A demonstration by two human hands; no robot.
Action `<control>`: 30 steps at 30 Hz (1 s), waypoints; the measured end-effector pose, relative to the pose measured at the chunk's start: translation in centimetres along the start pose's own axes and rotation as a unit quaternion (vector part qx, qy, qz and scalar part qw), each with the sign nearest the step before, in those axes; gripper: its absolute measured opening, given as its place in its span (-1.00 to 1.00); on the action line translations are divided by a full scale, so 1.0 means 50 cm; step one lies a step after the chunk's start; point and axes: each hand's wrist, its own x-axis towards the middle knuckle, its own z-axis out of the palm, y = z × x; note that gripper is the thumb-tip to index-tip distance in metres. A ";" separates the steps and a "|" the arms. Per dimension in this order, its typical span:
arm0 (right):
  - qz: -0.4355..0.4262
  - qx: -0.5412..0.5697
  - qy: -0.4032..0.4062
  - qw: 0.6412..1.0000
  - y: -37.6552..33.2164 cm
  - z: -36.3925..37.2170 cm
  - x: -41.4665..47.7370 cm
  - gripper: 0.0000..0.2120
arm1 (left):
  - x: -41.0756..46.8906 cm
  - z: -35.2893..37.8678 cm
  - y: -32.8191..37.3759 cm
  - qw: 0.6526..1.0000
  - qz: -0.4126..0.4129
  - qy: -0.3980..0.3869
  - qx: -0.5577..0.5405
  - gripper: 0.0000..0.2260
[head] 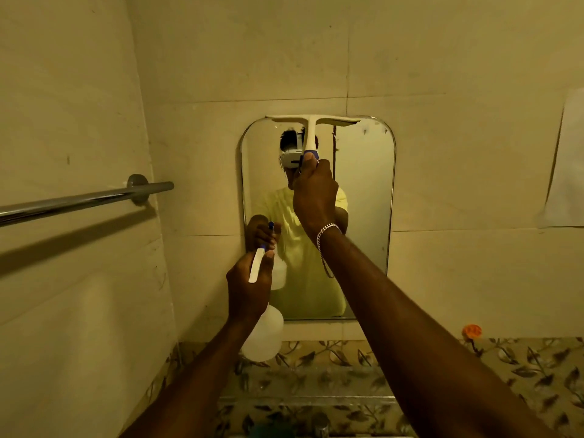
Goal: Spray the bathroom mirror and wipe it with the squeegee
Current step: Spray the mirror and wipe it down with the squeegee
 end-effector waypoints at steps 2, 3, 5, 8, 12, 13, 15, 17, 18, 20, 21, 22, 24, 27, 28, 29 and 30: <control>-0.003 -0.011 0.002 1.000 0.009 0.007 0.000 -0.59 | 0.003 -0.005 -0.007 1.000 -0.002 -0.002 0.003 -0.64; -0.004 -0.011 0.003 1.000 0.013 0.008 0.001 -0.58 | 0.004 -0.007 -0.012 1.000 0.001 -0.002 0.006 -0.67; -0.013 -0.016 0.005 1.000 0.019 0.008 0.001 -0.59 | 0.007 -0.010 -0.023 1.000 0.004 0.000 0.011 -0.74; -0.034 -0.025 0.008 0.999 0.032 0.009 -0.001 -0.58 | 0.005 -0.011 -0.038 1.000 0.005 -0.003 0.016 -0.75; -0.044 -0.031 0.017 0.998 0.049 0.012 -0.006 -0.58 | -0.001 -0.007 -0.051 1.000 0.001 -0.012 0.008 -0.64; -0.048 -0.030 0.019 0.998 0.052 0.013 -0.008 -0.58 | 0.000 -0.005 -0.055 1.000 -0.002 -0.013 0.007 -0.63; -0.053 -0.028 0.024 0.998 0.058 0.016 -0.011 -0.59 | 0.002 -0.002 -0.061 1.000 -0.004 -0.015 0.014 -0.66; -0.057 -0.026 0.026 0.998 0.070 0.016 -0.015 -0.59 | 0.006 0.001 -0.067 1.000 -0.002 -0.016 0.022 -0.71; -0.056 -0.029 0.018 0.998 0.080 0.018 -0.020 -0.60 | 0.007 0.003 -0.069 1.000 -0.003 -0.016 0.024 -0.73; -0.050 -0.041 0.002 0.998 0.111 0.025 -0.041 -0.60 | 0.009 0.006 -0.074 1.000 -0.006 -0.014 0.027 -0.75; -0.049 -0.038 0.002 0.998 0.131 0.030 -0.058 -0.60 | 0.009 0.007 -0.077 1.000 -0.003 -0.013 0.028 -0.78; -0.046 -0.025 0.002 0.999 0.148 0.033 -0.078 -0.60 | 0.008 0.008 -0.079 0.999 0.004 -0.011 0.030 -0.80; -0.031 0.002 -0.001 1.000 0.185 0.038 -0.123 -0.63 | 0.005 0.008 -0.086 0.999 0.018 -0.011 0.034 -0.84; -0.015 -0.006 -0.003 1.000 0.254 0.034 -0.197 -0.64 | -0.001 0.003 -0.099 1.000 0.010 -0.011 0.028 -0.82; -0.006 -0.007 -0.005 1.000 0.279 0.029 -0.224 -0.64 | -0.004 0.002 -0.103 1.000 -0.001 -0.008 0.022 -0.81; 0.005 -0.001 -0.008 1.000 0.304 0.023 -0.252 -0.66 | -0.007 0.000 -0.106 1.000 -0.010 -0.007 0.019 -0.81; 0.018 0.007 -0.014 1.000 0.329 0.016 -0.280 -0.68 | -0.010 -0.002 -0.108 1.000 -0.015 -0.005 0.016 -0.80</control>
